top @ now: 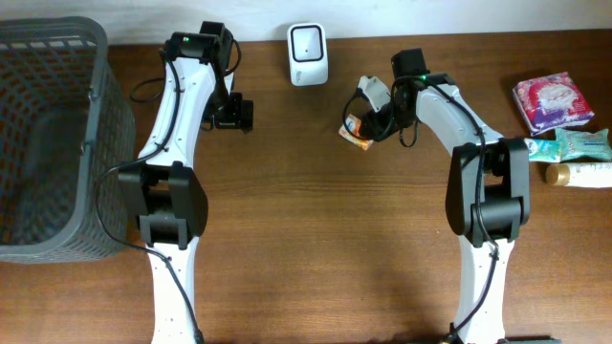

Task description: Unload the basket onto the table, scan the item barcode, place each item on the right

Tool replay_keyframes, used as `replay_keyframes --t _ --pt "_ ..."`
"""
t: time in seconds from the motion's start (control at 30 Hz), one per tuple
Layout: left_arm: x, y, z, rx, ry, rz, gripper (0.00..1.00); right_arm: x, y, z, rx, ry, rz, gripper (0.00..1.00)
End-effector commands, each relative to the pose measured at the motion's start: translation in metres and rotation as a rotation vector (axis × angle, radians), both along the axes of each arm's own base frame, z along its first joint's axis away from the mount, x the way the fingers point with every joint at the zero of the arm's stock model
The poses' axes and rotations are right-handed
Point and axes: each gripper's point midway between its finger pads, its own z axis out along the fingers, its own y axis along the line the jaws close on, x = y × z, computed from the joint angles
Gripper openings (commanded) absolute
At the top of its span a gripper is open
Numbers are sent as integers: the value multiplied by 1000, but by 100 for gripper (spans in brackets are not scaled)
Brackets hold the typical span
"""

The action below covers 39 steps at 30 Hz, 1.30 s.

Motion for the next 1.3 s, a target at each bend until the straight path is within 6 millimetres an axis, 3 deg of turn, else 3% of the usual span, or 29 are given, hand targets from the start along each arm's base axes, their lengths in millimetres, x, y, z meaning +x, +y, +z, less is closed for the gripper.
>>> replay_keyframes --t 0.0,0.07,0.1,0.17,0.23,0.3,0.33,0.4,0.47,0.6,0.7,0.8,0.87,1.0,1.07,1.17,1.2,1.23,1.27 --pt "-1 2 -3 11 8 10 99 -14 3 -4 16 69 -13 4" --pt "-1 2 -3 11 7 10 99 -20 15 4 106 125 -57 4" --pt "-1 2 -3 11 8 10 99 -17 33 29 234 131 -64 4" --pt "-1 2 -3 11 7 10 99 -9 48 61 344 102 -53 4" --pt "-1 2 -3 11 7 10 99 17 59 112 465 57 -114 4" --pt "-1 2 -3 11 7 10 99 39 64 142 524 -23 -138 4" --pt "-1 2 -3 11 8 10 99 61 64 153 503 -131 -162 4" --pt "-1 2 -3 11 7 10 99 89 56 152 387 -265 -264 4" --pt "-1 2 -3 11 8 10 99 124 30 152 55 -518 -452 4" --pt "-1 2 -3 11 8 10 99 133 70 169 -197 -787 -239 4" --pt "-1 2 -3 11 7 10 99 140 90 160 -372 -914 -111 4" --pt "-1 2 -3 11 7 10 99 147 96 135 -408 -925 -57 4" --pt "-1 2 -3 11 7 10 99 149 97 131 -397 -930 -70 4" --pt "-1 2 -3 11 7 10 99 151 95 156 -298 -944 -198 4" --pt "-1 2 -3 11 8 10 99 154 69 192 -235 -959 -344 4" --pt "-1 2 -3 11 7 10 99 153 -3 234 -213 -944 -623 4" --pt "-1 2 -3 11 7 10 99 145 -49 245 -201 -887 -740 4" --pt "-1 2 -3 11 7 10 99 138 -80 248 -201 -842 -817 4" --pt "-1 2 -3 11 8 10 99 120 -135 244 -212 -740 -951 4"
